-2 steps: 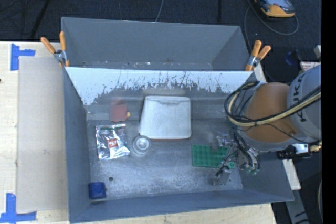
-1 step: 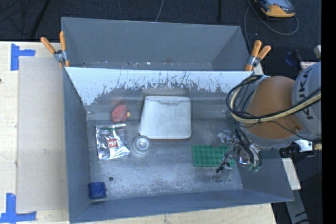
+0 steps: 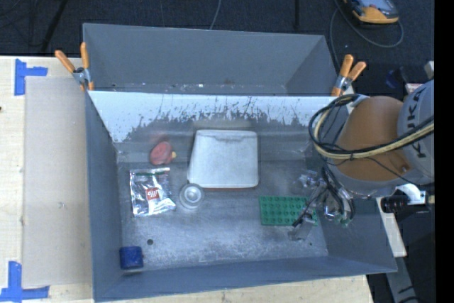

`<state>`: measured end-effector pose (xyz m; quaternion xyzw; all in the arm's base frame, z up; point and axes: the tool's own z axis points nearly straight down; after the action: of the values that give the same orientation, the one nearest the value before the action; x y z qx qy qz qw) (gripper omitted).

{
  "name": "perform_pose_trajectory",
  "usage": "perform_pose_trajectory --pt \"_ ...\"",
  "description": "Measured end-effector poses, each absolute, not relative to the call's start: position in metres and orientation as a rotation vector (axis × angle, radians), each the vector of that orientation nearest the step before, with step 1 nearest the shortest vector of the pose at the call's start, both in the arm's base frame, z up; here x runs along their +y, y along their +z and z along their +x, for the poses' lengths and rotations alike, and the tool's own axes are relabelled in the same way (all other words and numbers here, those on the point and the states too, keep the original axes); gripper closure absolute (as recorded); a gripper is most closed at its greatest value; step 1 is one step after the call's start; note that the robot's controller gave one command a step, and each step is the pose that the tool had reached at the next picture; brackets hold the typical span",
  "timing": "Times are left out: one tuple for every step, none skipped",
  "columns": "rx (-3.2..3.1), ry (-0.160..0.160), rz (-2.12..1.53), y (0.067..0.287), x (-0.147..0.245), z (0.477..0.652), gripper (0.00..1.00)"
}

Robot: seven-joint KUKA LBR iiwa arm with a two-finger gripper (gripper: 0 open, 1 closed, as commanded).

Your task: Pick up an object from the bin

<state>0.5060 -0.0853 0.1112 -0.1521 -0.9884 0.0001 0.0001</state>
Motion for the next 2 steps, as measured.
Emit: perform_pose_trajectory --pt "-3.016 0.0 -0.881 0.0692 -0.0932 0.5188 0.0" --pt "-3.016 0.001 -0.874 0.0687 -0.0928 0.5186 0.0"
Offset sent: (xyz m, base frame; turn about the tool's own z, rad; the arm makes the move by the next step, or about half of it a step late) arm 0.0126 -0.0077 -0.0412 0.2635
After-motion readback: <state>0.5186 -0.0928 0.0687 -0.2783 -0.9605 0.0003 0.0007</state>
